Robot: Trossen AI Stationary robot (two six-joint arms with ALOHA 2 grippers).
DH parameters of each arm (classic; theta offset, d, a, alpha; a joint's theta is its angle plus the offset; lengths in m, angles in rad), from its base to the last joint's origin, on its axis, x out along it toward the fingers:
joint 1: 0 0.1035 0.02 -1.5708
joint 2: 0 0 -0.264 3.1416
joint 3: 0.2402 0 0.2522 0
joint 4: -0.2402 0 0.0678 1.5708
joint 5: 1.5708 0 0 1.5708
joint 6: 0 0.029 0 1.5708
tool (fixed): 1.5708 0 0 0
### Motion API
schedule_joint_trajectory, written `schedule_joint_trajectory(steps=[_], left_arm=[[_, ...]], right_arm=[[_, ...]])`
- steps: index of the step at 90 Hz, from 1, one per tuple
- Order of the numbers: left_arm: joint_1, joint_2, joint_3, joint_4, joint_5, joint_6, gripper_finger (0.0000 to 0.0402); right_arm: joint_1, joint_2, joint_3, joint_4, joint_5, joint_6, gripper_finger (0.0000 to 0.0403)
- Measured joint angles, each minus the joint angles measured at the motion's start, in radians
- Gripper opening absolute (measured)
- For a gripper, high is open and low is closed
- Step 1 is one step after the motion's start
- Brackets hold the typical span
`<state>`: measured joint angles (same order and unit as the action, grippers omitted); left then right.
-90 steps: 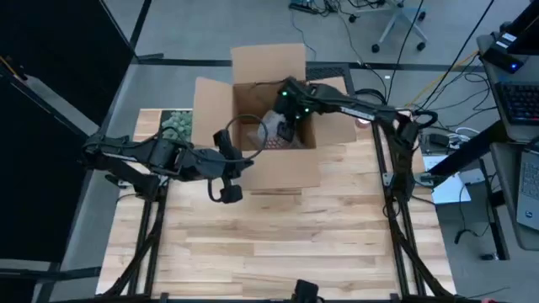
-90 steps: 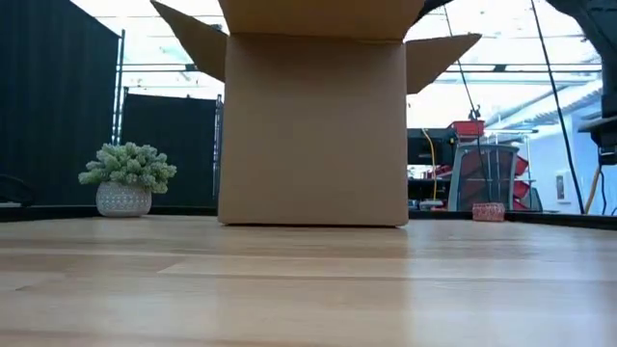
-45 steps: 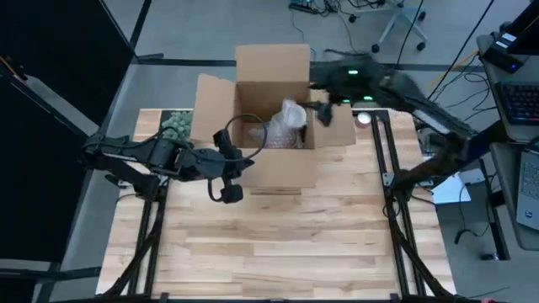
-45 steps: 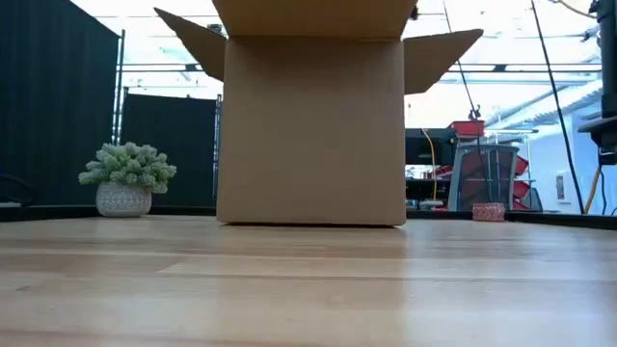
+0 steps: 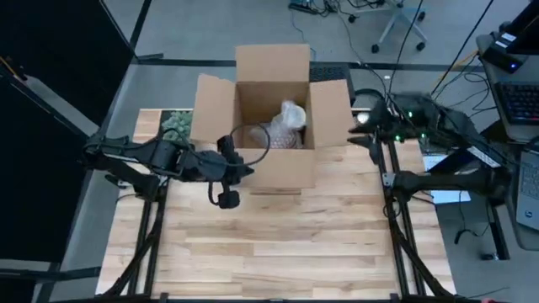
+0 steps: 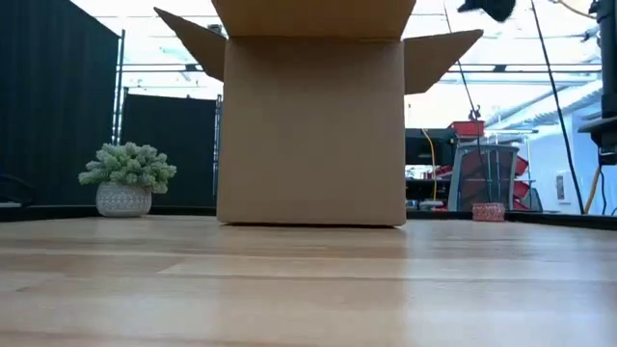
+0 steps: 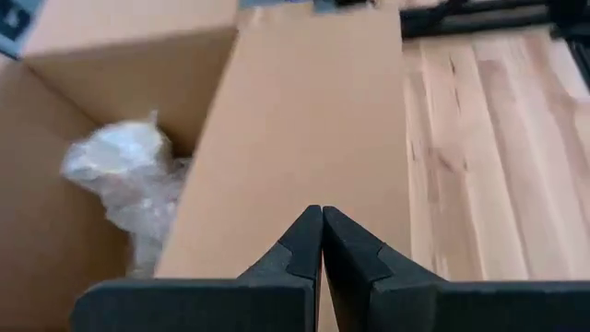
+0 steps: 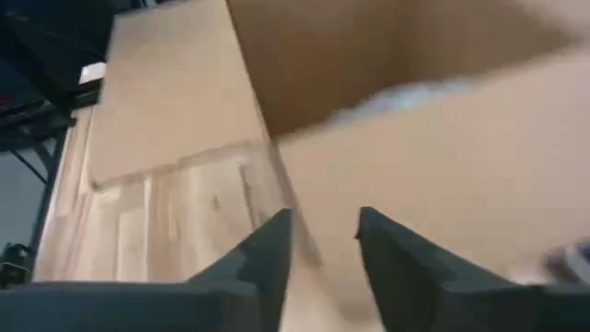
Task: Wrap mug
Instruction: Return to Home Position
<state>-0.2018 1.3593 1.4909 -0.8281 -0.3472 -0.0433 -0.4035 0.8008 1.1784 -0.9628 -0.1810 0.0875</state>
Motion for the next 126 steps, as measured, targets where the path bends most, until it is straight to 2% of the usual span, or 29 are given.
schedule_joint_trajectory(steps=[11,16,30,51,80,104,126], left_arm=[[0.012,-0.045,-0.110,0.102,0.043,-0.003,0.0000],[0.018,-0.073,-0.178,0.165,0.079,-0.004,0.0000],[0.047,-0.159,-0.349,0.340,0.143,-0.004,0.0000],[0.085,-0.217,-0.489,0.489,0.194,-0.030,0.0000],[0.085,-0.218,-0.591,0.563,0.197,-0.056,0.0000],[0.085,-0.218,-0.632,0.634,0.197,-0.052,0.0000],[0.085,-0.218,-0.633,0.646,0.197,-0.049,0.0000]], right_arm=[[0.046,-0.105,-0.170,0.065,0.052,0.061,0.0021],[0.067,-0.150,-0.239,0.106,0.088,0.077,0.0007],[0.105,-0.241,-0.372,0.196,0.139,0.110,0.0009],[0.126,-0.301,-0.493,0.312,0.178,0.137,0.0003],[0.124,-0.326,-0.622,0.369,0.244,0.167,0.0004],[0.121,-0.428,-0.685,0.491,0.299,0.113,0.0004],[0.121,-0.529,-0.708,0.536,0.489,0.082,0.0004]])
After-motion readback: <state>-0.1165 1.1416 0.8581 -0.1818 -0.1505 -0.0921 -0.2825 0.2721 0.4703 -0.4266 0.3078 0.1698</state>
